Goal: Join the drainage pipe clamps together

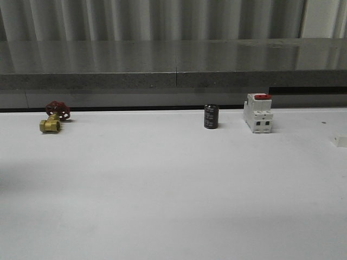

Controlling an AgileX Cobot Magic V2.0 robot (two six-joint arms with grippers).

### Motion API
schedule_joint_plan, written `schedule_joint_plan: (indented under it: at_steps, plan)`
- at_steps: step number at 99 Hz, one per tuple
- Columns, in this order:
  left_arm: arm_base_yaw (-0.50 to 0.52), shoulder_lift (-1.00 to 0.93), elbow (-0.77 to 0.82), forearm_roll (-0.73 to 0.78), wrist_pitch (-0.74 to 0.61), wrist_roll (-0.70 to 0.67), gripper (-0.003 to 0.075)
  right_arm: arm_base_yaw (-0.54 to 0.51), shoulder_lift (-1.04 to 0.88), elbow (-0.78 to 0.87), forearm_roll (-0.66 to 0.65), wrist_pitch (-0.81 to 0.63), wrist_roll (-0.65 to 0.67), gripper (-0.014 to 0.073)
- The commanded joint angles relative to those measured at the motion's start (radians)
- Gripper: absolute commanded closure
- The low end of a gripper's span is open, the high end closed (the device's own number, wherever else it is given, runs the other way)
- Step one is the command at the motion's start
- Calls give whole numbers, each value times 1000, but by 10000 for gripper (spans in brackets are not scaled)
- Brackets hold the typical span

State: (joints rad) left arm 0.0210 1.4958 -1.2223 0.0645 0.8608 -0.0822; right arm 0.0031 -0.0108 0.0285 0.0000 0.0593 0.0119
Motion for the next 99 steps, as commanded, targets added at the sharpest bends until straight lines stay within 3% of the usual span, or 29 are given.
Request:
schedule_joint_plan:
  at_steps: [1, 36, 70, 99]
  plan:
    - [51, 18, -74, -17, -12, 45, 146, -7, -14, -19, 0, -84, -3, 661]
    - [214, 223, -117, -55, -83, 145, 146, -7, -14, -19, 0, -84, -3, 661]
    - [232, 378, -123, -76, -192, 206, 146, -7, -14, -19, 0, -84, -3, 661]
    - [232, 446, -123, -72, -202, 208, 146, -7, -14, -19, 0, -84, -3, 661]
